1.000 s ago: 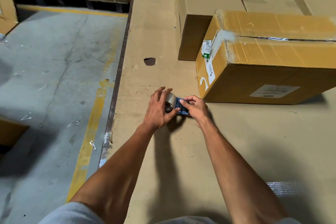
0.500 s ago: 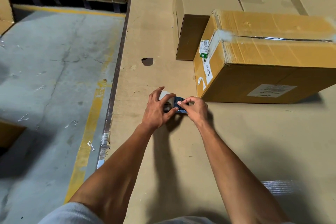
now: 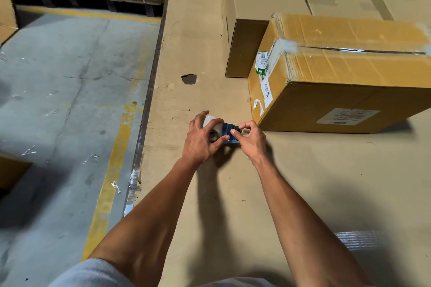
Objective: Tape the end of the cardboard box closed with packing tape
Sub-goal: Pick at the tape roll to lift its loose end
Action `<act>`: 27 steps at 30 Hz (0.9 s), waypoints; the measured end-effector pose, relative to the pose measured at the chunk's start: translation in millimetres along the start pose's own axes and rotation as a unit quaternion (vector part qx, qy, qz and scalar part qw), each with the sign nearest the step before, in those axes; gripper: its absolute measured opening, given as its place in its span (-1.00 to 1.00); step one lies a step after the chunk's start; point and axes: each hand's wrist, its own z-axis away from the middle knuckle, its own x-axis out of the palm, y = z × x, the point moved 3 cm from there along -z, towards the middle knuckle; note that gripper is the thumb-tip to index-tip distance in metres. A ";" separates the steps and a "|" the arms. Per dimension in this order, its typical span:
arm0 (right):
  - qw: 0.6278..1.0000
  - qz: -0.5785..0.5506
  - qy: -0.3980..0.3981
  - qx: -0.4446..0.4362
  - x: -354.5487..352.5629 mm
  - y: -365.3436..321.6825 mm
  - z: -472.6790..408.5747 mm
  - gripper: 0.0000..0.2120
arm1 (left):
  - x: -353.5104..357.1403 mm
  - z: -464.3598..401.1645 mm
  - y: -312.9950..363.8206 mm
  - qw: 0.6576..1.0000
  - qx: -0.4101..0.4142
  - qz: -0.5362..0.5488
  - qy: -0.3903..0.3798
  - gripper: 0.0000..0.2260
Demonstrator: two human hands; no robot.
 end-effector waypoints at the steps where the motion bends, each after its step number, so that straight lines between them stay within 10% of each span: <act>1: 1.000 0.000 0.004 0.007 -0.7 -0.6 0.2 -0.73 | 0.3 -0.1 1.2 1.000 -0.004 -0.002 0.002 -0.52; 27: 0.998 0.029 0.001 -0.056 2.2 -10.6 2.2 -0.87 | -1.8 -9.7 13.2 0.992 0.023 -0.116 0.034 -0.60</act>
